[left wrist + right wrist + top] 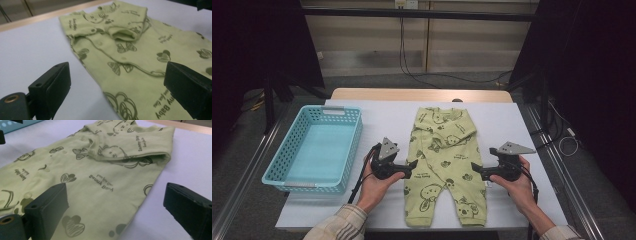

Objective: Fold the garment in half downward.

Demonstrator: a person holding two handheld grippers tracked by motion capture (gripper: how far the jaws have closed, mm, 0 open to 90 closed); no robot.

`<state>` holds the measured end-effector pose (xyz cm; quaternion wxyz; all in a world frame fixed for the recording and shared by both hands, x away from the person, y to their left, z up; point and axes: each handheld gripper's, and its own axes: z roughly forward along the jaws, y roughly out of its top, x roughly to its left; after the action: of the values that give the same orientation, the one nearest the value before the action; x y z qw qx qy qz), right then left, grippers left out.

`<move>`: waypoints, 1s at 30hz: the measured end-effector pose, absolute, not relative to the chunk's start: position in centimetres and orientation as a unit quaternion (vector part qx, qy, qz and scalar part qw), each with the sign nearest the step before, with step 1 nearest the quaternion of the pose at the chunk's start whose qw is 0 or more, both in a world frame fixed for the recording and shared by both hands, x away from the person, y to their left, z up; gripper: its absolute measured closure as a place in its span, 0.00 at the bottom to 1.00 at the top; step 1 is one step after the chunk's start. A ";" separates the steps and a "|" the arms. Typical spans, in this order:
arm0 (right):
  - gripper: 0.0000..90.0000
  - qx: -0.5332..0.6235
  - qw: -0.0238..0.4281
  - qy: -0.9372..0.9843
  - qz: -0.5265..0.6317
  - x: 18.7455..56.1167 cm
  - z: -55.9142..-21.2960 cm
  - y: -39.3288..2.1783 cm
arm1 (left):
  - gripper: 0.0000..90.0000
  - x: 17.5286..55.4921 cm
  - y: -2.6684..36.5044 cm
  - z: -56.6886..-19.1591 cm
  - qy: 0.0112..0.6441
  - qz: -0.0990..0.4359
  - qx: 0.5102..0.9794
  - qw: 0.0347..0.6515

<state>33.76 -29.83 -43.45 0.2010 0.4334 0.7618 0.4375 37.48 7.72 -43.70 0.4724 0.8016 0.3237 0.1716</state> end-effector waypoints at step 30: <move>0.70 0.440 0.179 0.804 0.359 33.9 -45.7 -29.7 | 0.58 38.3 6.9 -45.8 0.320 0.121 0.854 0.393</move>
<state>33.85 -29.70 -45.71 0.1785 0.4397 0.8038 0.3587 38.30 6.89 -45.80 0.3932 0.8535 0.3198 0.1210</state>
